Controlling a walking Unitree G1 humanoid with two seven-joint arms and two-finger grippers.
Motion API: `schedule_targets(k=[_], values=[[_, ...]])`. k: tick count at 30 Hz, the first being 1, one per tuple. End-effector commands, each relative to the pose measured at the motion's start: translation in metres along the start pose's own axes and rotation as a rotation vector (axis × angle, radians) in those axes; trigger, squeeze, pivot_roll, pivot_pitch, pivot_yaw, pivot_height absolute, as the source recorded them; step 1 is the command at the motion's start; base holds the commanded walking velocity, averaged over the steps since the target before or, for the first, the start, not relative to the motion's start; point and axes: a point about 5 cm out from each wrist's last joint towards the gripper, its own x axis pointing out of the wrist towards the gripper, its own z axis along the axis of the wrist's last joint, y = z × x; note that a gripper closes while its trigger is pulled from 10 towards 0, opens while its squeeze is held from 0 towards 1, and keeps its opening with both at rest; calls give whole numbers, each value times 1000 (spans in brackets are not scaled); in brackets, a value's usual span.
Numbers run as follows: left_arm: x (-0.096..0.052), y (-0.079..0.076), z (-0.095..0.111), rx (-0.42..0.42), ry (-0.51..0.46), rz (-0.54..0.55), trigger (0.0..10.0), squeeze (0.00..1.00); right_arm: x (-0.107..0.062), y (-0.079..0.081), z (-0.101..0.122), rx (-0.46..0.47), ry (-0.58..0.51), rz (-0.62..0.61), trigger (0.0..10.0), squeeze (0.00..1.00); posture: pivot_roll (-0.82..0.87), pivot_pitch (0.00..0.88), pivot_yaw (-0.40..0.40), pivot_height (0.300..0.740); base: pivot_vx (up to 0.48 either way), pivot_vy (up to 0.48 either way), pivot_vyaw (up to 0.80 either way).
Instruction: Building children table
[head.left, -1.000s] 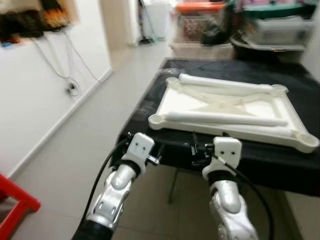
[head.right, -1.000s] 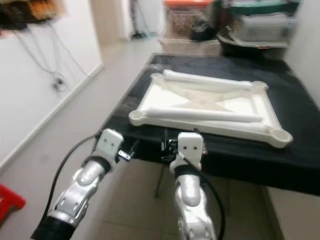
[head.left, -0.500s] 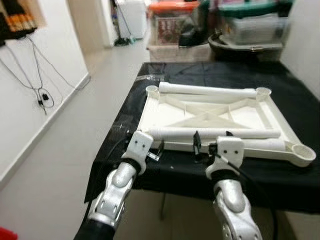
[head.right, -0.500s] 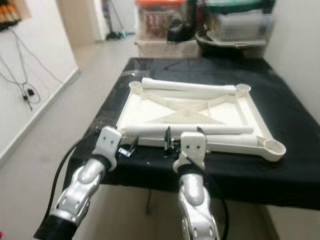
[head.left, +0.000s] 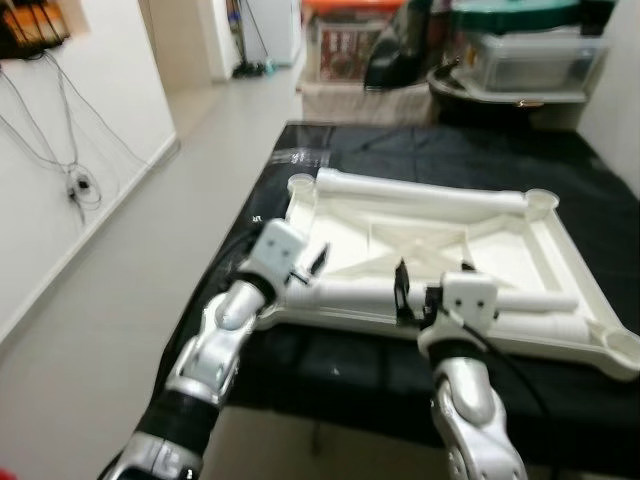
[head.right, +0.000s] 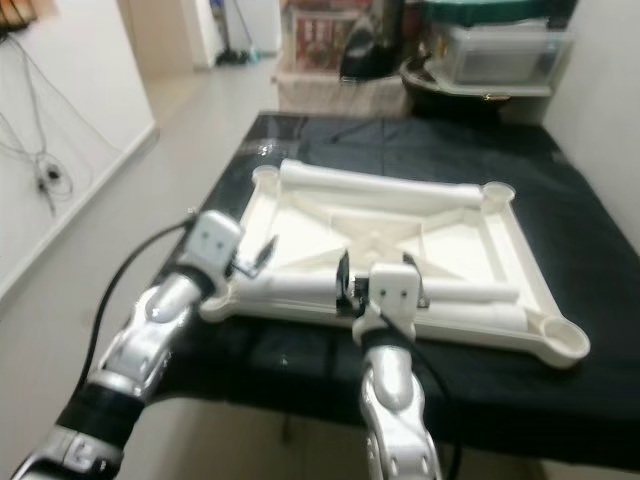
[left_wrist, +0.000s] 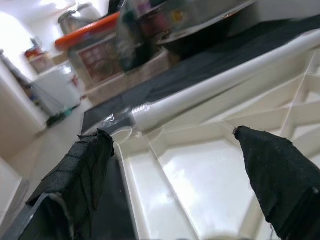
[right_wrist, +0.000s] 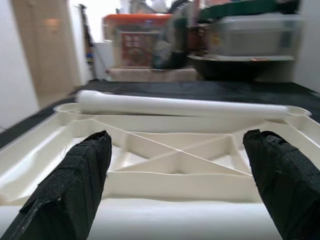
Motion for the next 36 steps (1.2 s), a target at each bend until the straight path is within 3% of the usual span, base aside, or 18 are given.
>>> schedule_targets(k=[1,5,6,15,20,26,36], values=[[5,-3,-5,-3,20,-105,10000,0,0,-5,0,-14,14,-35,10000,0,76,0,28,740,0,0,0],[12,-3,0,25,9,-228,10000,0,-2,-9,0,-23,15,-73,10000,0,77,0,37,740,0,0,0],[16,-7,2,28,15,-327,10000,0,-3,-13,0,-15,16,-93,10000,0,78,0,43,740,0,0,0],[24,-9,9,108,14,-498,10000,0,-7,-12,0,9,35,-103,10000,0,84,0,59,740,0,0,-100],[35,5,8,199,125,-670,10000,0,-11,-10,-2,27,59,-109,10000,0,98,0,69,740,0,0,-800],[41,15,9,259,208,-727,10000,0,-13,-7,-2,28,73,-109,10000,0,111,0,76,740,0,0,-800],[43,24,7,319,330,-814,10000,0,-19,-5,-1,52,92,-111,10000,0,135,0,95,740,0,0,0]])
